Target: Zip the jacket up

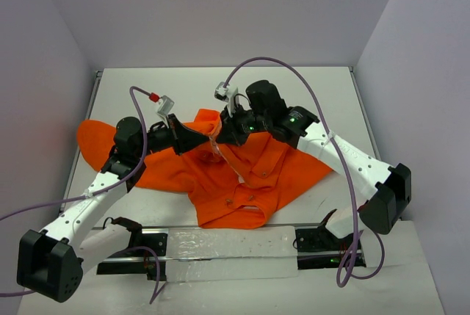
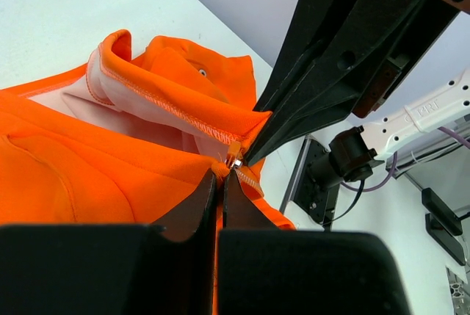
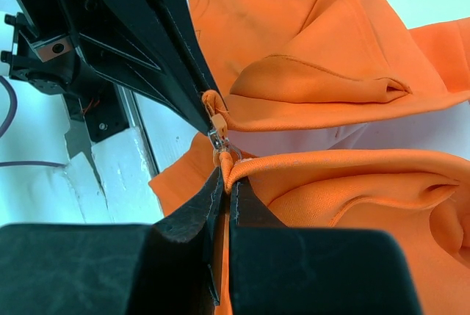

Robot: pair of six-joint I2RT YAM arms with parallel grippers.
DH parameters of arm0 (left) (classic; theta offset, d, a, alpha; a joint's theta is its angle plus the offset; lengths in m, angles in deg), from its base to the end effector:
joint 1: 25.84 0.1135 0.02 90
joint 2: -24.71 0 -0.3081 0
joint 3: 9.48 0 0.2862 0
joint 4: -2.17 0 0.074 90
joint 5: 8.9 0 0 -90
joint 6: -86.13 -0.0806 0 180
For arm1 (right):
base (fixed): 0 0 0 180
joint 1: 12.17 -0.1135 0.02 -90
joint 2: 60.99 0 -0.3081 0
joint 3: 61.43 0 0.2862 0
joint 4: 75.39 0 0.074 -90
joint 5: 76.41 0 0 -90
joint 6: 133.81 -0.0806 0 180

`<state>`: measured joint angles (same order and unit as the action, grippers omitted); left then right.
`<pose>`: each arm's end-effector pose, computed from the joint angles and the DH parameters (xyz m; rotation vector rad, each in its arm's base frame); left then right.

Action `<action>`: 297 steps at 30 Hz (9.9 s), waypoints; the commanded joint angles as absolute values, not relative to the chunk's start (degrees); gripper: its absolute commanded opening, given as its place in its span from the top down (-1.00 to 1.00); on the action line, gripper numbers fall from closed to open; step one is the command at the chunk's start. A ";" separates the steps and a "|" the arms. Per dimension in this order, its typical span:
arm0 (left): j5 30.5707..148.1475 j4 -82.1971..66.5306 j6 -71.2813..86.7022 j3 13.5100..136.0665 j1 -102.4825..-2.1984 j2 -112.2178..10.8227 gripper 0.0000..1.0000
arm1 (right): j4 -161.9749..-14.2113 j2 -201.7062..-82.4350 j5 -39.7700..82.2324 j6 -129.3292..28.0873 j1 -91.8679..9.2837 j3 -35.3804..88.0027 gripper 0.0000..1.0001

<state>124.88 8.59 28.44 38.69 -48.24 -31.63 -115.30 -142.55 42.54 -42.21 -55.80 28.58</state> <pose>0.2234 -0.1524 0.3252 0.4970 1.6955 -1.3212 0.2490 0.2912 0.3849 -1.1261 1.8855 0.9606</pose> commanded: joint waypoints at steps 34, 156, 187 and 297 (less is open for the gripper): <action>128.03 6.35 25.84 43.14 -49.54 -31.60 1.00 | -113.39 -138.37 44.00 -39.71 -56.99 31.77 1.00; 135.15 0.35 24.93 47.79 -49.92 -34.94 1.00 | -115.51 -138.98 41.04 -36.98 -58.48 32.91 1.00; 134.27 -2.39 23.22 47.65 -50.45 -35.58 1.00 | -102.04 -131.55 34.34 -43.44 -58.31 28.69 1.00; 99.77 61.43 74.44 42.78 -66.45 -49.86 -0.73 | -99.50 -123.04 20.66 -57.78 -56.37 30.92 1.00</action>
